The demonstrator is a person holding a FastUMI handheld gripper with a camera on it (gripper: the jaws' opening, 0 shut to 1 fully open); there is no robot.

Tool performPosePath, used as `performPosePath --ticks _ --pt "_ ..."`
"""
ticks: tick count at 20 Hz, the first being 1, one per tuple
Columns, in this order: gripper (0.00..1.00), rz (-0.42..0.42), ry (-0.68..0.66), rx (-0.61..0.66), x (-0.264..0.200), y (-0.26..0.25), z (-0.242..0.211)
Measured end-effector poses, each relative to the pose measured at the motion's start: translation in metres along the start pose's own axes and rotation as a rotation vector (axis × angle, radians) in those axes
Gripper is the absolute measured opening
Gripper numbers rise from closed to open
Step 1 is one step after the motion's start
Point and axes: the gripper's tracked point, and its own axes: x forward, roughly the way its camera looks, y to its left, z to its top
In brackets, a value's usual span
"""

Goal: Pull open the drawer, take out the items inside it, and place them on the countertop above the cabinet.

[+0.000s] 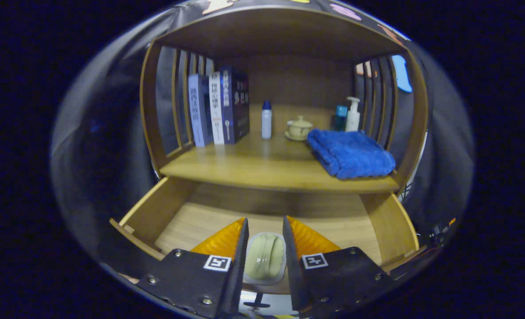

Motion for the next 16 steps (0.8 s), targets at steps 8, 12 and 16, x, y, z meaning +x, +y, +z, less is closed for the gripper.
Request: performPosePath --ticks 8,12,16 --pt "0.44 -0.037 0.239 -0.090 0.054 -0.010 -0.035" --pt "0.44 -0.037 0.343 -0.084 0.066 -0.017 -0.062" --pt "0.34 -0.028 0.375 -0.043 0.076 -0.018 -0.065"
